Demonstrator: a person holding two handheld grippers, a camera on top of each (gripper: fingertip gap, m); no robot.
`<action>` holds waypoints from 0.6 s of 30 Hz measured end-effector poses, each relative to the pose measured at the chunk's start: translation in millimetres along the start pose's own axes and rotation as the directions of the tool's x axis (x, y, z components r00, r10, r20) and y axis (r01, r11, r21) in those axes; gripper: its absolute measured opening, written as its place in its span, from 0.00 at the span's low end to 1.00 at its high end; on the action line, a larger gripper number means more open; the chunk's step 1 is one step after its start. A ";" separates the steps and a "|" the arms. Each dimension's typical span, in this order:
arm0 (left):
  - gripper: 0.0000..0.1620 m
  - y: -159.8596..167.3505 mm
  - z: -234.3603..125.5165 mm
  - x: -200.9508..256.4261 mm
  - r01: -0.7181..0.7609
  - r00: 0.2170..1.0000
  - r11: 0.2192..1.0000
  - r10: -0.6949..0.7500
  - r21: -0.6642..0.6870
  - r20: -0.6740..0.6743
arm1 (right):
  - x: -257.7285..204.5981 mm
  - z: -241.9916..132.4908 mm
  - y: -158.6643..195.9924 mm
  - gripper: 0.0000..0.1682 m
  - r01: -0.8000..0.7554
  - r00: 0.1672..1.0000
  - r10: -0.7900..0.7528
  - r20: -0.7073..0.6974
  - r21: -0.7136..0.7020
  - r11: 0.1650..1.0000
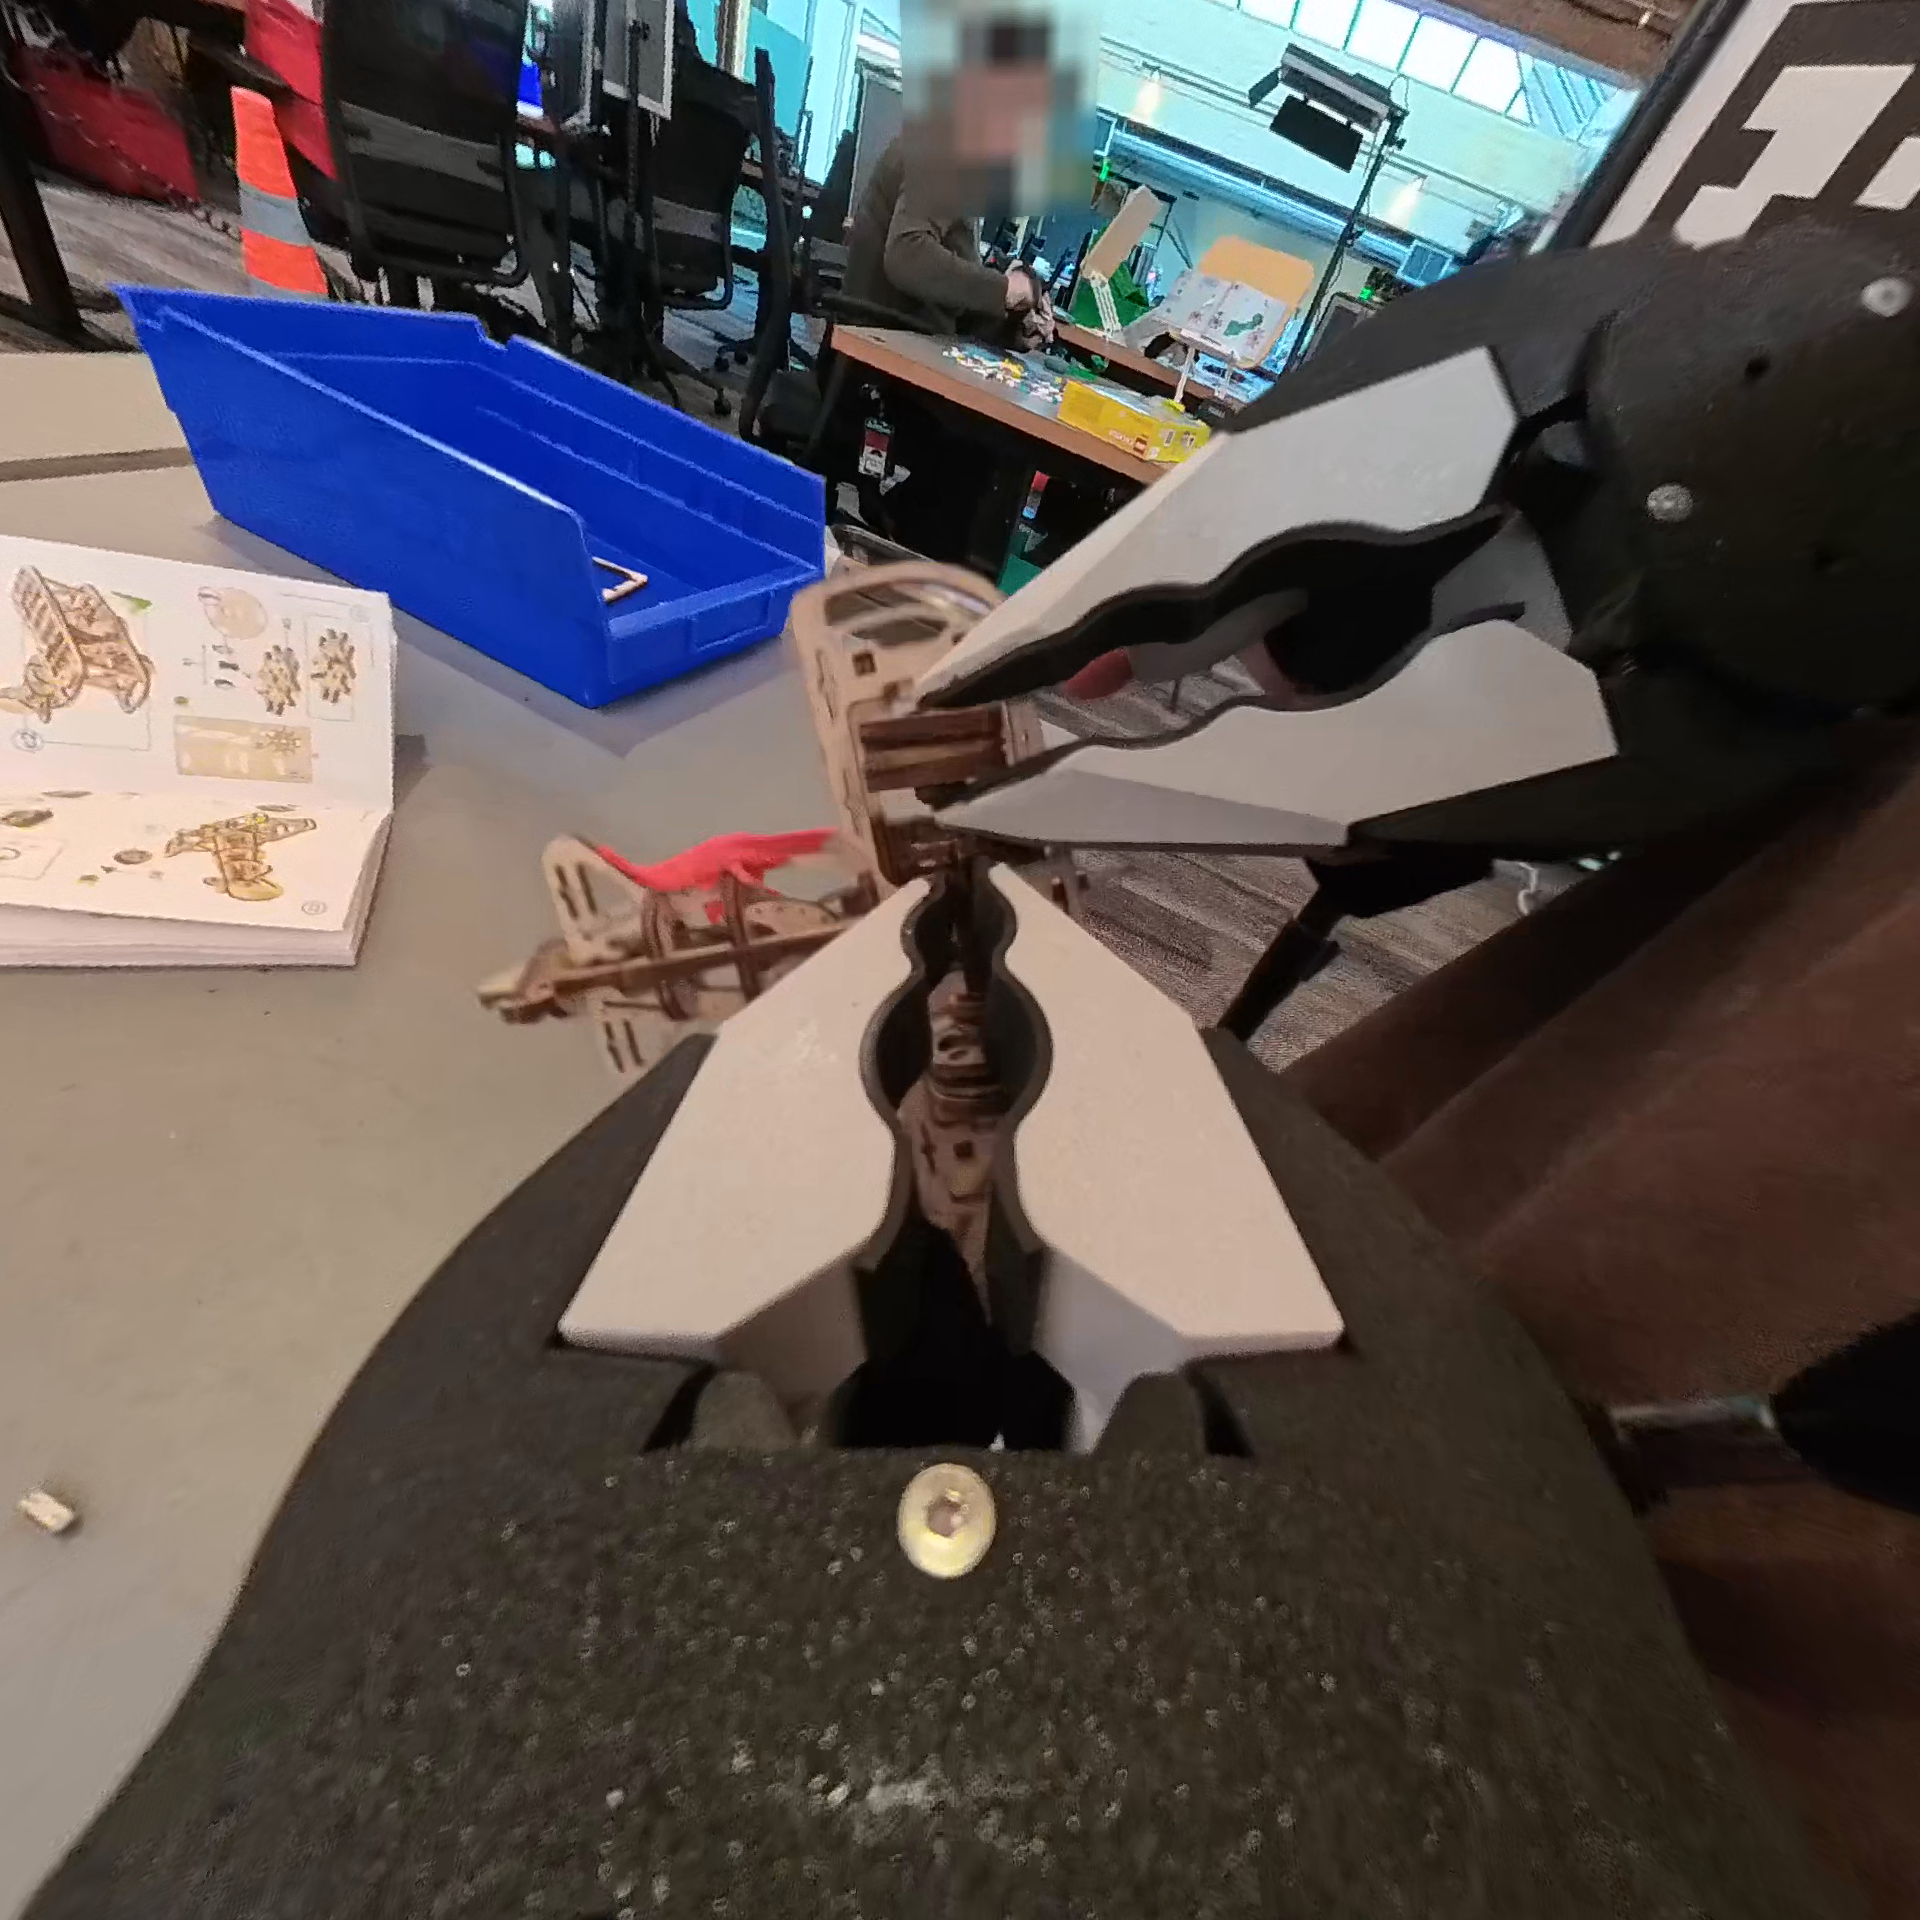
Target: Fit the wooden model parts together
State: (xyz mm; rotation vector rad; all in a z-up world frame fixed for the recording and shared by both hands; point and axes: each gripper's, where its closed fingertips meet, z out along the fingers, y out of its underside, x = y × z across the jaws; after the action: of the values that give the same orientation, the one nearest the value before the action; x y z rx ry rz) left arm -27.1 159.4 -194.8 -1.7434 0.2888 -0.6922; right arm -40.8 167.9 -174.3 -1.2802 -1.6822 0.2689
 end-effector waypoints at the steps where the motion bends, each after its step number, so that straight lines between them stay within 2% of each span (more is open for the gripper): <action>1: 0.00 -0.3 0.4 -2.3 0.021 1.000 1.000 -0.021 0.003 -0.003 | 0.4 1.4 -0.8 0.10 -0.013 1.000 0.013 0.002 -0.001 1.000; 5: 0.00 1.3 2.3 -9.8 0.047 0.999 0.999 -0.047 0.003 -0.004 | 3.2 4.0 -6.0 0.17 -0.082 0.996 0.082 0.028 0.024 0.996; 9: 0.00 -1.9 2.8 -20.1 0.090 0.996 0.996 -0.090 0.020 -0.011 | 12.1 -3.9 -21.8 0.17 -0.199 0.979 0.192 0.065 0.136 0.971; 12: 0.00 -7.5 1.8 -30.5 0.128 0.992 0.991 -0.128 0.048 -0.009 | 33.9 -6.9 -10.7 0.17 -0.347 0.938 0.337 0.085 0.207 0.915; 14: 0.00 -16.6 -0.2 -31.6 0.147 0.988 0.985 -0.143 0.090 -0.049 | 55.0 -9.0 6.1 0.18 -0.501 0.865 0.487 0.123 0.280 0.819; 15: 0.00 -24.2 -2.9 -29.7 0.172 0.982 0.977 -0.161 0.126 -0.096 | 62.6 -7.5 18.0 0.22 -0.580 0.813 0.558 0.168 0.307 0.754; 16: 0.00 -31.9 -6.3 -29.2 0.202 0.974 0.966 -0.180 0.162 -0.136 | 63.1 -2.4 30.8 0.31 -0.654 0.756 0.608 0.242 0.310 0.690; 17: 0.00 -38.1 -9.5 -29.0 0.230 0.964 0.955 -0.197 0.187 -0.177 | 56.9 6.9 43.2 0.36 -0.730 0.682 0.648 0.338 0.271 0.627; 18: 0.00 -42.5 -12.3 -29.6 0.255 0.954 0.945 -0.212 0.204 -0.212 | 42.8 14.0 46.7 0.39 -0.806 0.575 0.657 0.488 0.199 0.557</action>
State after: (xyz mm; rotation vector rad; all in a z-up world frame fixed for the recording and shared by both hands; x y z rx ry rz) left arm -64.6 177.6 -161.8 -1.5063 0.1225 -1.0266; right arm -21.9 228.3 -188.7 -1.6227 -1.1357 1.3901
